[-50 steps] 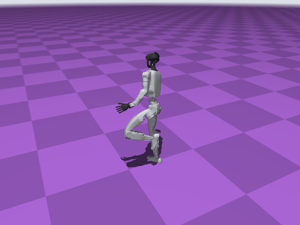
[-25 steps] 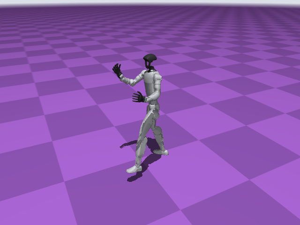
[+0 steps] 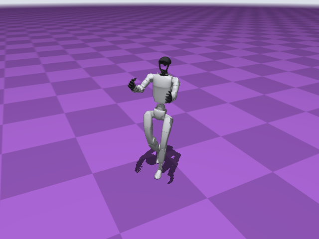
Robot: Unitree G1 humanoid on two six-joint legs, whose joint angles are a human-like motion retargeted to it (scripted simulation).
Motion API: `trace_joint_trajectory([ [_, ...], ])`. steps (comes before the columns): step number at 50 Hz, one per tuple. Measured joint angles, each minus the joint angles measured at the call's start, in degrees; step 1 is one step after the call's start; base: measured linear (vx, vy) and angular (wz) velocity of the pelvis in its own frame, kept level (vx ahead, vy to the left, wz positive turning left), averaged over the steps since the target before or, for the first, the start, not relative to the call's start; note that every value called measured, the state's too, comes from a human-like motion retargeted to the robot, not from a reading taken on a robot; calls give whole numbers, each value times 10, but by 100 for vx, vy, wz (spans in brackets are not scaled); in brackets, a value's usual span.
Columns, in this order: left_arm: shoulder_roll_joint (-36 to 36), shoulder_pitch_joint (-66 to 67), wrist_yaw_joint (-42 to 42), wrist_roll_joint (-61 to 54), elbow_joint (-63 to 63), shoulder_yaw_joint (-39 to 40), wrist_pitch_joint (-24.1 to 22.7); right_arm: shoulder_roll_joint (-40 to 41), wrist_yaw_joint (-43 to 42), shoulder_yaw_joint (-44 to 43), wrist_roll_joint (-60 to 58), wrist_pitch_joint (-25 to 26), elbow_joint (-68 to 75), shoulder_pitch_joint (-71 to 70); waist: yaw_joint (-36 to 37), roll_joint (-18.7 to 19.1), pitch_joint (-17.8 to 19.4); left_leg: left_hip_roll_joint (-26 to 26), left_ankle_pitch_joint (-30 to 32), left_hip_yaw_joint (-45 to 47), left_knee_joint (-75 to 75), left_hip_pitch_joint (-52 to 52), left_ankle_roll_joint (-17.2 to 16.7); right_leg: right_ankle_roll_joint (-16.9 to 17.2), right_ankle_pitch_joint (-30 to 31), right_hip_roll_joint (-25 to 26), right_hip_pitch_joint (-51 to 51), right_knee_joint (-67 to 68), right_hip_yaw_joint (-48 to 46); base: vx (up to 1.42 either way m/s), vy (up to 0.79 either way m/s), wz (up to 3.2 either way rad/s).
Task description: Kungfu
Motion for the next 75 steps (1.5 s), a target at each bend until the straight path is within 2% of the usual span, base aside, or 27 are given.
trace_joint_trajectory([
  [3, -97, 88, -51, 72, 85, 5, -40, 58, 30, -56, -139, 73, 63, 133, -43, -34, 31, -57, 9, -26, -33, 66, 22, -57, 35, -73, -74, -152, 40, 36, -12, 115],
  [5, -155, 146, -69, 103, 213, -26, -57, 100, 14, -67, -201, 116, 143, 219, -89, -51, 64, -77, 7, -28, -51, 118, 22, -121, 121, -132, -112, -274, 28, 24, 2, 117],
  [6, -176, 169, -102, 100, 281, -51, -36, 113, 4, -68, -219, 141, 211, 256, -122, -48, 82, -73, 5, -41, -61, 144, 24, -145, 151, -143, -132, -324, 4, 17, 3, 147],
  [7, -191, 194, -146, 79, 333, -84, -17, 126, -2, -70, -241, 174, 285, 288, -152, -42, 101, -65, 3, -50, -70, 165, 25, -161, 165, -149, -157, -370, -14, 14, 0, 123],
  [9, -211, 247, -231, -23, 356, -169, -11, 139, 13, -90, -309, 285, 462, 327, -194, -24, 137, -36, -4, -52, -81, 188, 28, -146, 125, -149, -232, -424, -26, 8, 1, 47],
  [10, -230, 273, -227, -64, 357, -194, -34, 135, 37, -104, -351, 351, 554, 342, -209, -20, 152, -25, -8, -53, -85, 197, 28, -127, 104, -155, -276, -429, -33, 14, -1, -15],
  [12, -279, 308, -149, -75, 358, -204, -127, 115, 134, -101, -446, 491, 597, 435, -214, -9, 177, -19, -14, -47, -90, 208, 33, -181, 147, -156, -352, -390, -29, 23, -7, -27],
  [15, -268, 311, -38, 23, 313, -263, -228, 89, 253, -78, -547, 561, 597, 621, -246, 11, 194, -11, -15, -53, -96, 209, 30, -195, 135, -177, -424, -332, -47, 15, -9, 77],
  [18, -199, 296, 69, 229, 206, -339, -158, 84, 270, -99, -610, 496, 597, 797, -283, 30, 185, 22, -22, -77, -91, 198, 8, -194, 160, -177, -442, -320, -28, 21, -27, 113],
  [20, -170, 293, 42, 324, 183, -353, -112, 90, 257, -136, -642, 433, 597, 899, -278, 28, 163, 24, -27, -99, -86, 193, 0, -201, 183, -168, -440, -322, 4, 31, -48, 32],
  [22, -145, 294, -20, 348, 171, -356, -101, 97, 243, -175, -671, 402, 597, 972, -275, 16, 131, 21, -32, -106, -82, 178, -13, -191, 188, -159, -442, -318, 16, 27, -54, -8],
  [25, -126, 301, -88, 318, 170, -333, -111, 102, 243, -227, -674, 422, 597, 1027, -268, -11, 103, 11, -37, -86, -90, 178, -31, -156, 178, -157, -421, -312, -27, 13, -35, -47],
  [29, -137, 318, -91, 248, 191, -282, -135, 96, 283, -274, -585, 464, 597, 991, -273, -30, 94, 2, -52, -81, -90, 179, -42, -142, 167, -140, -387, -300, -28, 9, -16, -57],
  [34, -155, 332, -85, 208, 196, -249, -164, 88, 225, -270, -422, 344, 597, 863, -277, -32, 75, -18, -65, -86, -97, 179, -25, -117, 183, -124, -371, -296, 4, 26, -13, -70],
  [37, -169, 338, -98, 205, 180, -249, -167, 97, 150, -256, -372, 317, 574, 784, -264, -27, 57, -31, -76, -81, -96, 177, -15, -108, 177, -124, -369, -295, 9, 30, -8, -75],
  [43, -186, 334, -121, 165, 84, -261, -188, 141, 42, -195, -355, 276, 325, 700, -252, -4, 46, -33, -90, -67, -94, 186, -30, -103, 176, -140, -369, -280, 19, 39, -12, -26],
  [50, -151, 291, -127, 94, -116, -268, -204, 102, 7, -90, -308, 198, -29, 656, -247, 26, 40, -15, -93, -75, -81, 199, -65, -108, 182, -159, -398, -246, 35, 51, -23, 35],
  [57, -57, 118, -87, -15, -307, -253, -140, 20, -66, -54, -187, 126, -313, 604, -236, 32, 32, 4, -88, -94, -67, 234, -91, -128, 158, -188, -418, -265, 67, 62, -44, 77],
  [60, -18, -1, -56, -13, -331, -226, -118, -24, -145, -58, -176, 58, -365, 546, -246, 28, 35, 15, -100, -109, -59, 258, -82, -129, 111, -193, -401, -258, 94, 67, -54, 116],
  [62, -10, -98, -51, 52, -282, -191, -138, -54, -202, -70, -200, 10, -348, 482, -273, 24, 43, 30, -118, -123, -50, 274, -71, -115, 113, -209, -373, -246, 92, 84, -69, 186],
  [63, -7, -151, -44, 103, -229, -175, -154, -69, -222, -74, -216, 0, -324, 441, -295, 15, 46, 31, -130, -136, -43, 284, -62, -93, 177, -234, -349, -251, 52, 94, -78, 150],
  [64, -11, -205, -30, 161, -149, -158, -160, -75, -231, -81, -241, -6, -281, 392, -288, 18, 25, 25, -137, -126, -44, 277, -51, -108, 169, -228, -392, -200, 67, 83, -67, 50],
  [65, -18, -260, -12, 223, -56, -140, -160, -77, -233, -90, -272, -10, -229, 340, -266, 25, -9, 17, -140, -104, -48, 261, -40, -141, 124, -207, -469, -120, 109, 60, -43, 15],
  [67, -65, -321, -4, 243, 71, -130, -94, -94, -248, -130, -316, -15, -72, 232, -266, 71, 43, 84, -165, -137, 32, 245, -48, -137, 57, -168, -486, -29, 71, 48, -32, 67],
  [70, -111, -354, -201, 131, 111, -104, -63, -102, -308, -166, -356, 14, 170, 75, -270, 88, 63, 108, -118, -77, 44, 233, -66, -153, -24, -183, -506, 53, 46, 20, -17, 118],
  [72, -110, -339, -187, 90, 91, -124, -122, -110, -276, -194, -309, 10, 259, 29, -287, 87, 73, 123, -86, -49, 59, 206, -79, -156, -42, -213, -504, 70, 20, 19, -33, 177],
  [75, -146, -325, -15, 180, 100, -140, -186, -151, -240, -238, -212, -37, 325, -4, -280, 78, 79, 153, -34, 35, 39, 179, -102, -151, -80, -242, -497, 82, 8, -5, -29, 192],
])
